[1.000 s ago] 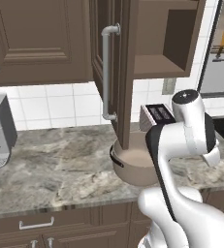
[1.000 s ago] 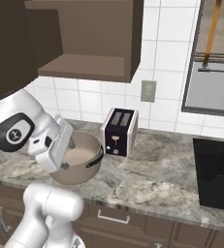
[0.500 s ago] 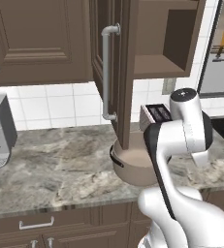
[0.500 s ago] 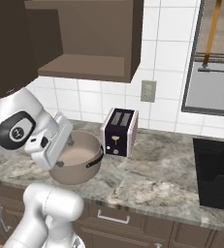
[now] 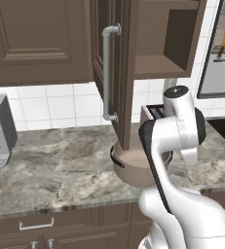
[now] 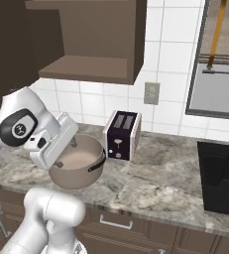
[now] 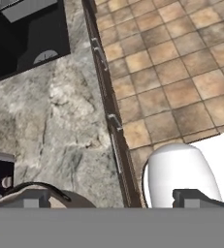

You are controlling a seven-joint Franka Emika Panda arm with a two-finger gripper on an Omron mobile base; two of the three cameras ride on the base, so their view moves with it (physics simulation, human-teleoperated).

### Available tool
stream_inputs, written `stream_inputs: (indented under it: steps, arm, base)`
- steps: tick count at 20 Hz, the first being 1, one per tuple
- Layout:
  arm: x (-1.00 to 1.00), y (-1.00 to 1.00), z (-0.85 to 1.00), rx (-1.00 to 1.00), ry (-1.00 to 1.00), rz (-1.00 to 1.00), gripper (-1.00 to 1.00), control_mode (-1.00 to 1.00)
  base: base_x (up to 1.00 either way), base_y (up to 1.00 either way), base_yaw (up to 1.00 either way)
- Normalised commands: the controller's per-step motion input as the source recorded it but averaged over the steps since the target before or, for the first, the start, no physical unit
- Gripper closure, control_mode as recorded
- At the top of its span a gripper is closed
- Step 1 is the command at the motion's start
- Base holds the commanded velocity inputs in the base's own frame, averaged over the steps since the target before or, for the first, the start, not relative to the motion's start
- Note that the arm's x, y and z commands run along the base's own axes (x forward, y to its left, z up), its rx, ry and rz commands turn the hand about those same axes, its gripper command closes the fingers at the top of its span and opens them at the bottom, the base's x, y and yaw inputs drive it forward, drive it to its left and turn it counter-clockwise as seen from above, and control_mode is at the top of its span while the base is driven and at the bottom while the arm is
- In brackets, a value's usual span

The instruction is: Pick the kettle from the cabinet and place it on a stove burner. Then pick the pot from the counter and place it on another stove burner. Finally, turn both burners on.

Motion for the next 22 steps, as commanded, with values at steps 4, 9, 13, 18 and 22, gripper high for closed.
stream_inputs:
  steps: [4,9,13,18,22]
  arm:
    - [0.03,0.00,-0.18,0.00,-0.01,-0.03,-1.00,-1.00]
    - [0.01,0.00,-0.17,0.00,0.00,0.00,-1.00,-1.00]
    - [0.00,0.02,-0.14,0.01,-0.06,0.00,-1.00,-1.00]
    - [0.00,0.10,-0.08,0.02,-0.08,0.00,-1.00,-1.00]
    - [0.00,0.19,-0.11,0.02,-0.07,0.00,-1.00,-1.00]
  base:
    - [0.00,0.00,0.00]
    - [0.00,0.00,0.00]
    - [0.00,0.00,0.00]
    - [0.00,0.00,0.00]
    - [0.00,0.00,0.00]
